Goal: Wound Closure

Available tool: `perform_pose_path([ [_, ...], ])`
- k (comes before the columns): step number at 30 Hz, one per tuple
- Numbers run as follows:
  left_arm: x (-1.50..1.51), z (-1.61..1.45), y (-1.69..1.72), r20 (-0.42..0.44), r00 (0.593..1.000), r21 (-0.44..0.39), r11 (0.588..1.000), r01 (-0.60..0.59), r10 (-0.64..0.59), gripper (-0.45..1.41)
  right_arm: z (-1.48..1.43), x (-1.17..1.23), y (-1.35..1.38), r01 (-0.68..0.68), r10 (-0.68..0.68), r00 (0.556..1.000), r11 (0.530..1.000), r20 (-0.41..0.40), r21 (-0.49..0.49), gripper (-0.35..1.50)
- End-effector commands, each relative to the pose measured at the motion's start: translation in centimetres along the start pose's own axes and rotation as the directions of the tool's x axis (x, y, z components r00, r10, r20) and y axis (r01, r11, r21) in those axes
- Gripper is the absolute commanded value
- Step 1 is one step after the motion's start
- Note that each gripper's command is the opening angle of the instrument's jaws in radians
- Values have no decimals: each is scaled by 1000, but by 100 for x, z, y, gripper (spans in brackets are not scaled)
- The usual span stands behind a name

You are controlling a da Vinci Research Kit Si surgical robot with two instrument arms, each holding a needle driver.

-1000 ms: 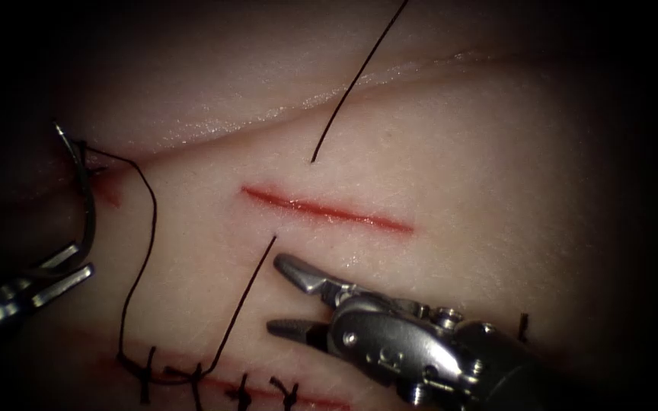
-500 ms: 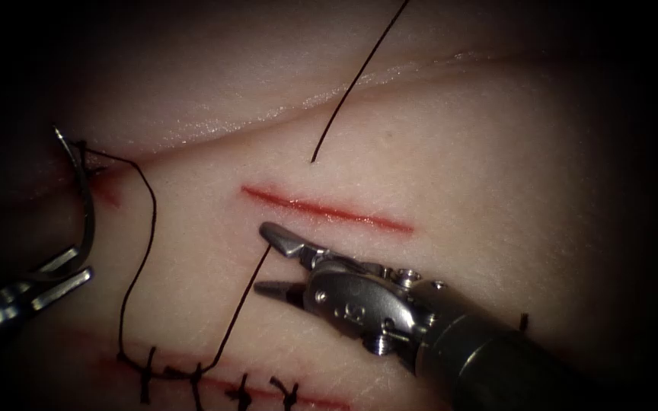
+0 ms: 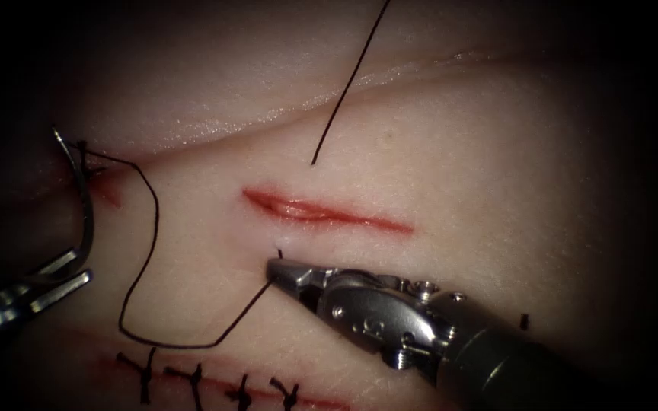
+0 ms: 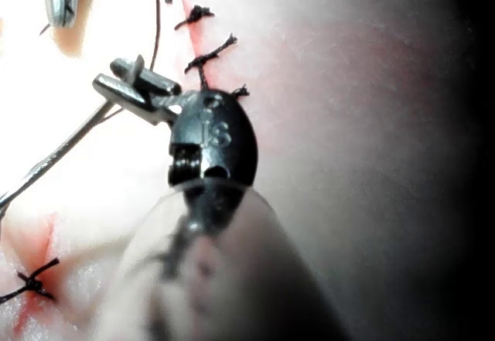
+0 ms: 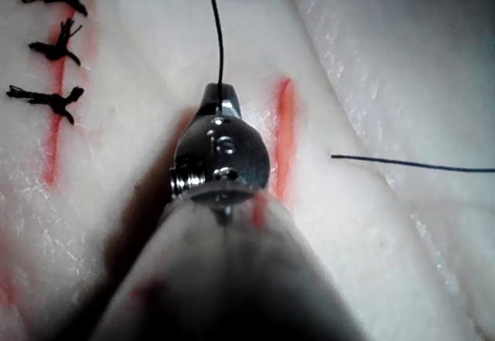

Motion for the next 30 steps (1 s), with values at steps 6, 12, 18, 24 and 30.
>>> perform_pose_path([
  [6, -7, -1, 9, 4, 1000, 0, 1000, 0, 0, -45, -12, 59, -55, 36, -35, 999, 999, -40, 12, -35],
  [12, -8, -1, 9, 6, 1000, -3, 1000, 0, 0, -45, -13, 107, -90, 82, -79, 996, 994, -41, 76, -35],
  [18, -8, -1, 8, 8, 1000, -5, 1000, 0, 0, -45, -5, 136, -102, 95, -93, 995, 988, -22, 122, -35],
  [24, -9, -1, 9, 10, 1000, -10, 1000, -2, 2, -45, -4, 105, -53, 29, -28, 999, 999, -35, 28, 118],
  [30, -9, 0, 9, 12, 1000, -12, 1000, -2, 3, -45, -16, 76, -18, -12, 11, 999, 1000, -33, -12, 123],
])
